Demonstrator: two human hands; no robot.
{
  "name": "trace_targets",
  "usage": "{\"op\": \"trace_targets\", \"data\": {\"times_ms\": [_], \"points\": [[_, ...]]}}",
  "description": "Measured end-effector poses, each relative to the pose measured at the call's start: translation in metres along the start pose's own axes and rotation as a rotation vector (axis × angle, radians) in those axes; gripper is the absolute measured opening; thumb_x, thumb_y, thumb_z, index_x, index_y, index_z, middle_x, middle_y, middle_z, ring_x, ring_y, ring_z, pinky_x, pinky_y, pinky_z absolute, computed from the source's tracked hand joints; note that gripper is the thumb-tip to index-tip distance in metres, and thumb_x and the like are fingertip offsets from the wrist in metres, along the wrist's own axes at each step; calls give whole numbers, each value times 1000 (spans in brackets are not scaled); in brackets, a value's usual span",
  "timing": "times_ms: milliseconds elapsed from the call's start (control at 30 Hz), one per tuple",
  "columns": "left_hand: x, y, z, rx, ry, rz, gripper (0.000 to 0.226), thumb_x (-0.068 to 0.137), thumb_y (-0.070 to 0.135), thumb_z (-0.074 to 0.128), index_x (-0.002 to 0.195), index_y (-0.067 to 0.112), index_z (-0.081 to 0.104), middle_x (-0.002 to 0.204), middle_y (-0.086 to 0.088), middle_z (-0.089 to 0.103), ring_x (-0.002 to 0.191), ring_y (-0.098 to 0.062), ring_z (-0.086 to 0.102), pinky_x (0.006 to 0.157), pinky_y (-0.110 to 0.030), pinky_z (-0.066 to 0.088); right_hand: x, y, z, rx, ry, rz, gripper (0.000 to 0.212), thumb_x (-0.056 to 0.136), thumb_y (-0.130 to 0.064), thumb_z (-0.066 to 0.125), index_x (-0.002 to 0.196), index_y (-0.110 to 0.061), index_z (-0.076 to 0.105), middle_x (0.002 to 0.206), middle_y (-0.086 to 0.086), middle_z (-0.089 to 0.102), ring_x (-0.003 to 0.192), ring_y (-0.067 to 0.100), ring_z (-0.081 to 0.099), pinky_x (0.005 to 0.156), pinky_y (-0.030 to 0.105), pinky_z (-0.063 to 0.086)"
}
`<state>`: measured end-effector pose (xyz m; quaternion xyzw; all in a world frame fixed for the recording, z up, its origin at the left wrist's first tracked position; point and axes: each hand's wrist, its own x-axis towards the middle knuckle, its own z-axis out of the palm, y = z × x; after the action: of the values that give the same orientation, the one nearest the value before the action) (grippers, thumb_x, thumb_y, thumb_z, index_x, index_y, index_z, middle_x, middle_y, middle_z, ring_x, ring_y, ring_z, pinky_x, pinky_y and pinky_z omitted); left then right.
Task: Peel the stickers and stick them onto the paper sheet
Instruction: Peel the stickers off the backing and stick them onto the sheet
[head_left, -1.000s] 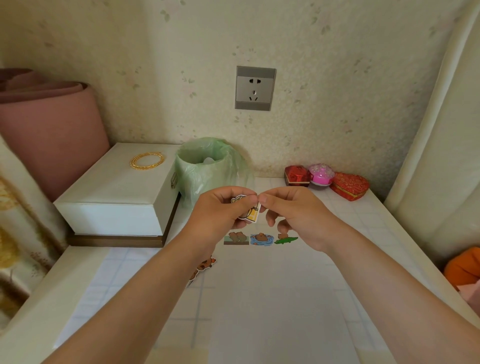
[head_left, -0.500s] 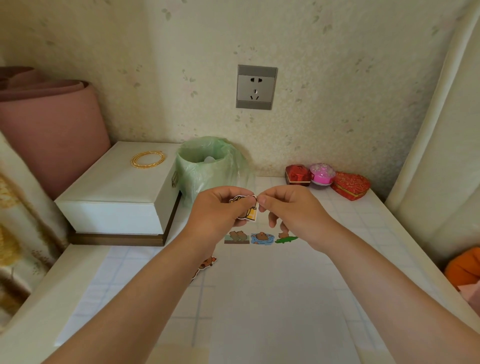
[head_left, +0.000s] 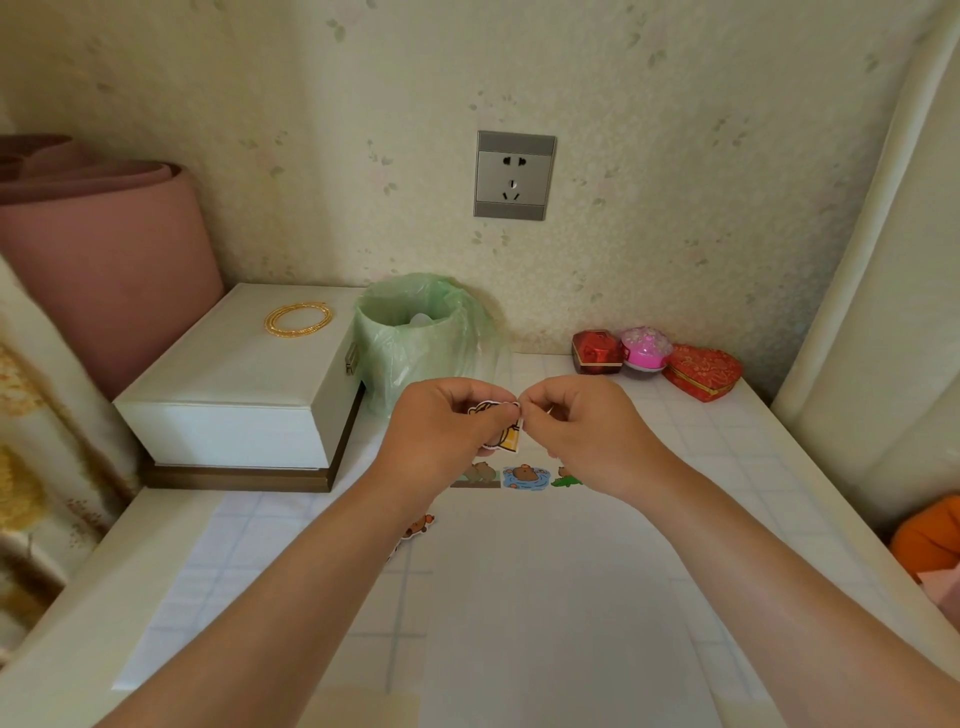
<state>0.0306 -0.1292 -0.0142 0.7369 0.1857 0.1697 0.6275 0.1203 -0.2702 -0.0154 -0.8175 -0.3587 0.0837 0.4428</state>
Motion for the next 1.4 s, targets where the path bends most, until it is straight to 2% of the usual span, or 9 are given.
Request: {"op": "trace_targets", "data": {"times_ms": [200,333,467,567,633,733,900,1233,1400], "points": [[2,-1,-4,22,-21,9,9,85,11,76,83,19,77,70,-1,73,63,-7,66,64,-22,60,0,-1,-1,35,-23,41,23,96,-19,59,78,-20,74,51,-11,56,50,10,47,50,26,39],[4,1,-9,-45,-48,-33,6,86,11,75,87,16,77,72,0,71,63,-7,65,60,-17,55,0,-3,-3,208,-60,131,27,98,-26,60,77,-18,75,53,3,59,56,23,47,56,33,35],[4,1,-7,-74,-46,-42,9,86,16,75,95,18,75,81,0,72,65,-3,65,63,-18,55,-1,-8,-1,293,-58,170,27,101,-20,56,81,-12,72,50,-5,55,44,9,44,48,24,34],[3,-4,-6,117,104,54,25,80,32,80,102,30,67,96,10,65,72,-2,59,67,-18,50,-1,-7,1,284,-11,170,27,100,-20,57,81,-11,72,50,-3,54,43,8,44,48,22,34],[1,-6,-6,332,230,159,31,77,41,81,98,32,60,91,13,59,72,-1,52,64,-16,40,-1,-6,4,220,32,159,26,98,-22,58,79,-13,73,50,-3,54,44,7,46,48,21,35],[-1,-6,-4,320,200,184,18,81,32,80,86,28,63,77,13,65,61,1,55,59,-12,44,0,-6,9,145,85,115,24,97,-20,61,76,-21,72,46,-17,54,42,1,47,44,12,35],[-4,-4,-3,73,77,8,9,91,22,70,86,20,77,78,6,75,71,-9,72,69,-31,62,0,-5,14,25,155,24,18,95,-23,63,81,-25,75,58,-29,60,52,-1,54,51,11,38],[-2,0,-14,31,137,-61,13,87,21,72,83,8,72,82,-4,76,63,-15,72,60,-30,61,6,-13,27,59,253,5,21,91,-40,68,74,-28,70,76,-15,69,57,1,54,59,18,40],[-2,0,-30,139,215,17,6,88,17,65,84,12,64,81,-7,73,61,-16,71,67,-43,62,8,-33,32,230,214,116,19,95,-25,61,80,-17,70,61,-10,59,39,3,46,43,15,36]]}}
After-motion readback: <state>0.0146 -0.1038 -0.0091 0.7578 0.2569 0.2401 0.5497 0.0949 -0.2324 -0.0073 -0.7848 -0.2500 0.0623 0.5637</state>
